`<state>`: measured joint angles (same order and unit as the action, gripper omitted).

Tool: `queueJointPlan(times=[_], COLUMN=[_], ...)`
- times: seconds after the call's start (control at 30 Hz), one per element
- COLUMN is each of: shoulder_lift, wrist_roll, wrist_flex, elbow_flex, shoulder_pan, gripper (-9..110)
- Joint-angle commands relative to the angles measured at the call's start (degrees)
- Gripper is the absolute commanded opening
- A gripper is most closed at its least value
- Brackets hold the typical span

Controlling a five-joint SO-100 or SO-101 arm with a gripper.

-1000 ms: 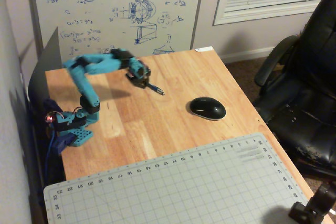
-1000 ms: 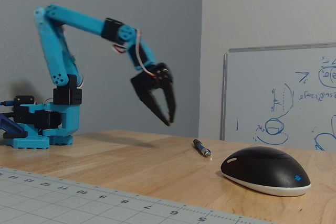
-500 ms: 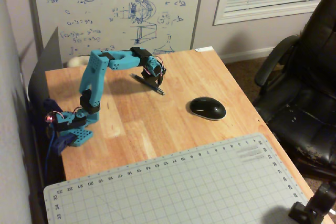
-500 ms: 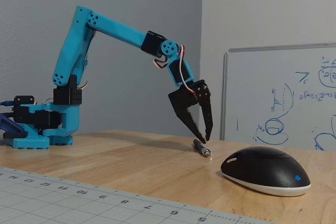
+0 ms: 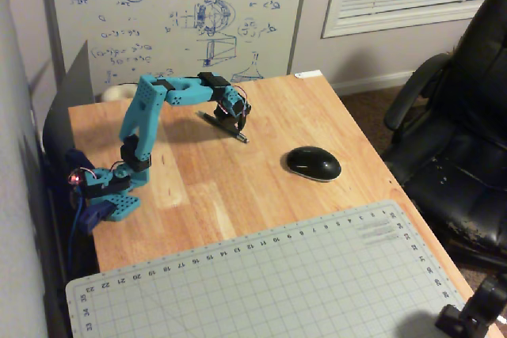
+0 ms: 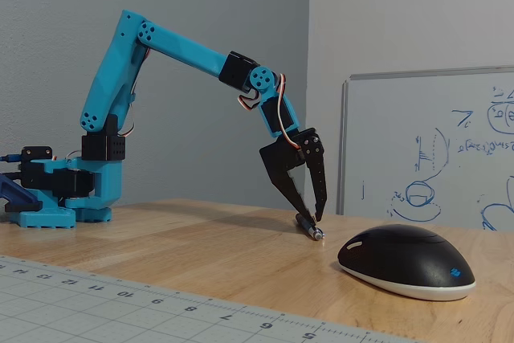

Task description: Touch the pen.

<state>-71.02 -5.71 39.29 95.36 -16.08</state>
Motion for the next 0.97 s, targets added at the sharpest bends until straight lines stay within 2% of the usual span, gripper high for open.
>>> queueJointPlan(times=[0.0,0.93], shoulder_lift=[-1.3,-1.3], wrist_roll=[-0.5,-0.5], wrist_flex=[-0.6,-0.5], elbow_flex=[-4.6,-3.6], shoulder_pan=[0.3,0.2], gripper=[1,1])
